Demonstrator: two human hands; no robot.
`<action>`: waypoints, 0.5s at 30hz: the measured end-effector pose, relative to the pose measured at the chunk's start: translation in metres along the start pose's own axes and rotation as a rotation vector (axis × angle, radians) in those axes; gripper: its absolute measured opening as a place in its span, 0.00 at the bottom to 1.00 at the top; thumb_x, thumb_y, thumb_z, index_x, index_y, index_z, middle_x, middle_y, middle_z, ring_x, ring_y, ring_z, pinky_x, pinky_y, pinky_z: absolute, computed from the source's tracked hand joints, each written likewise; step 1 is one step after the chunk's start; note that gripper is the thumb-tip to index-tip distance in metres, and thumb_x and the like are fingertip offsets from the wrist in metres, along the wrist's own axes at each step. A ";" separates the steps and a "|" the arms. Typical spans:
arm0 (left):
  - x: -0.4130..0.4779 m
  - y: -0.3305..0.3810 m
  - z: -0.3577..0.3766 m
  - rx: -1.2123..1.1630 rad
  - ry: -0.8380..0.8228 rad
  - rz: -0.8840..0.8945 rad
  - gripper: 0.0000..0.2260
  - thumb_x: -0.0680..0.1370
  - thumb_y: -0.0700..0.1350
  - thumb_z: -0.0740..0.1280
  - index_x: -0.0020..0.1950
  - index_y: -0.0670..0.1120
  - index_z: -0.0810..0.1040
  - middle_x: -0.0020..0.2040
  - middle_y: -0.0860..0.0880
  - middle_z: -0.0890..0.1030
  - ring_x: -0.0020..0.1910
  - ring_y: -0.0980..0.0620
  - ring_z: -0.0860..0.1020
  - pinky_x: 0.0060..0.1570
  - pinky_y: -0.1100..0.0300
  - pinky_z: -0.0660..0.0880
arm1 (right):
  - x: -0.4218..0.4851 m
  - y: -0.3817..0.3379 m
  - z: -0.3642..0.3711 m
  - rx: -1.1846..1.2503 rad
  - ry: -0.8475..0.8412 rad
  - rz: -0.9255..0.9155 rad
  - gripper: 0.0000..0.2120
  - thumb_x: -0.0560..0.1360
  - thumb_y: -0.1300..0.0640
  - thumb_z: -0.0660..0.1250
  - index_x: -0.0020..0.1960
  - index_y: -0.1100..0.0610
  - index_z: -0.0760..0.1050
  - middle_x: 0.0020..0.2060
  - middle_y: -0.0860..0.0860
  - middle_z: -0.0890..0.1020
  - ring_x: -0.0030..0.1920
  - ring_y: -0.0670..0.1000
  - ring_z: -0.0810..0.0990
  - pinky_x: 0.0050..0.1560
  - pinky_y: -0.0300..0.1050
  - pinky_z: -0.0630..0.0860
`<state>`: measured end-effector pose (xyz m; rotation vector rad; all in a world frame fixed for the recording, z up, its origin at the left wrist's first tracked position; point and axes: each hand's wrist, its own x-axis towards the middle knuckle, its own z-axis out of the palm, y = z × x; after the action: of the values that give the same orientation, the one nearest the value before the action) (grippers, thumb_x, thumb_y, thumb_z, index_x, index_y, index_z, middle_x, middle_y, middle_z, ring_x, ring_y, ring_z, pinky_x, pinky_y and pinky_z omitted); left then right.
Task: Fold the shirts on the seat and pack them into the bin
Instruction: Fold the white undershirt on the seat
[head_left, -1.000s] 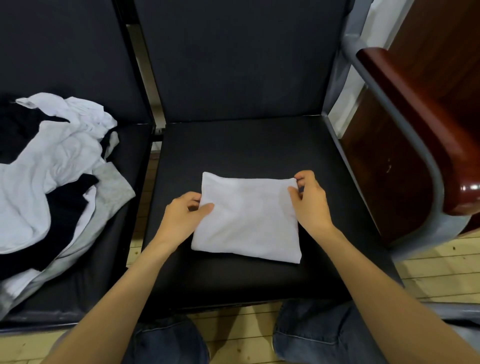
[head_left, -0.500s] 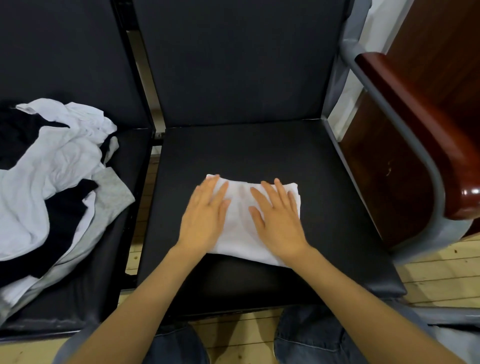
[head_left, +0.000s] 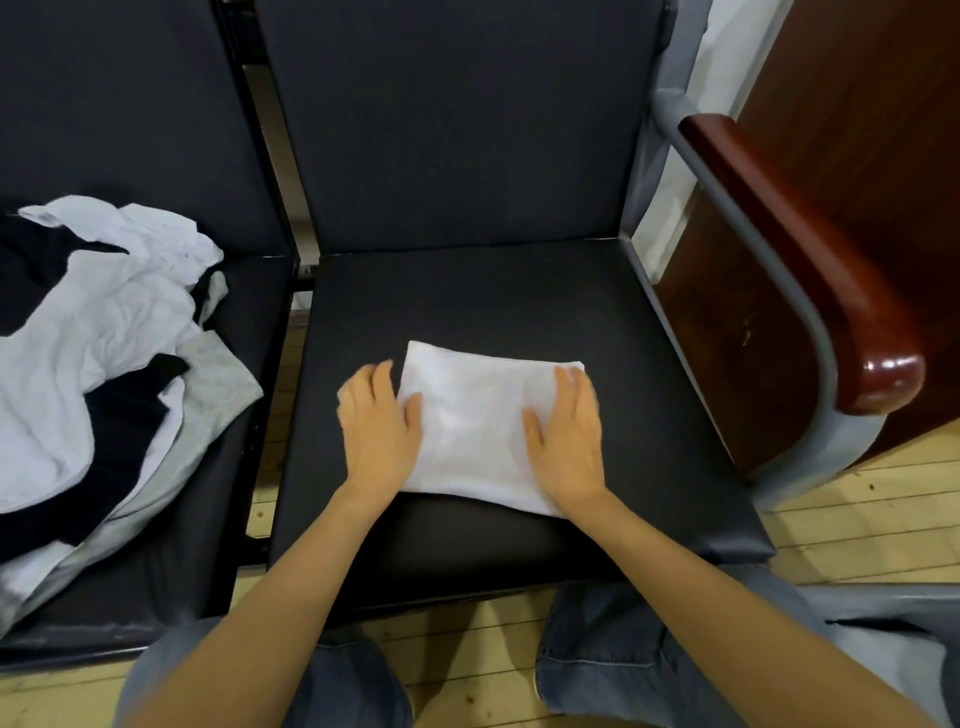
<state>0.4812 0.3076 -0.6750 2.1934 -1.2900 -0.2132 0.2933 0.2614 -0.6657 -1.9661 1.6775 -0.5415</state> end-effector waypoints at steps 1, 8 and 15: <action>-0.003 -0.004 -0.001 0.104 -0.018 -0.064 0.20 0.80 0.52 0.62 0.67 0.41 0.70 0.67 0.40 0.66 0.67 0.41 0.62 0.66 0.48 0.58 | 0.000 0.004 -0.004 0.043 0.074 0.085 0.33 0.78 0.47 0.64 0.76 0.59 0.54 0.75 0.55 0.55 0.74 0.55 0.55 0.73 0.48 0.55; -0.047 0.013 -0.021 0.327 -0.241 -0.044 0.19 0.80 0.58 0.58 0.55 0.43 0.75 0.61 0.46 0.65 0.62 0.44 0.61 0.63 0.51 0.55 | -0.036 0.010 -0.023 0.007 0.020 0.240 0.21 0.78 0.50 0.64 0.64 0.64 0.68 0.67 0.58 0.65 0.67 0.57 0.61 0.68 0.47 0.60; -0.080 0.081 -0.068 -0.295 -0.468 -0.057 0.09 0.79 0.44 0.63 0.56 0.47 0.64 0.44 0.49 0.75 0.40 0.53 0.75 0.34 0.63 0.68 | -0.086 0.011 -0.117 0.622 0.014 0.077 0.29 0.80 0.62 0.60 0.74 0.46 0.51 0.63 0.49 0.72 0.56 0.47 0.75 0.55 0.43 0.74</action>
<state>0.4070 0.3729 -0.5862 1.9889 -1.3302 -0.9232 0.2012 0.3319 -0.5773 -1.4423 1.3631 -0.9184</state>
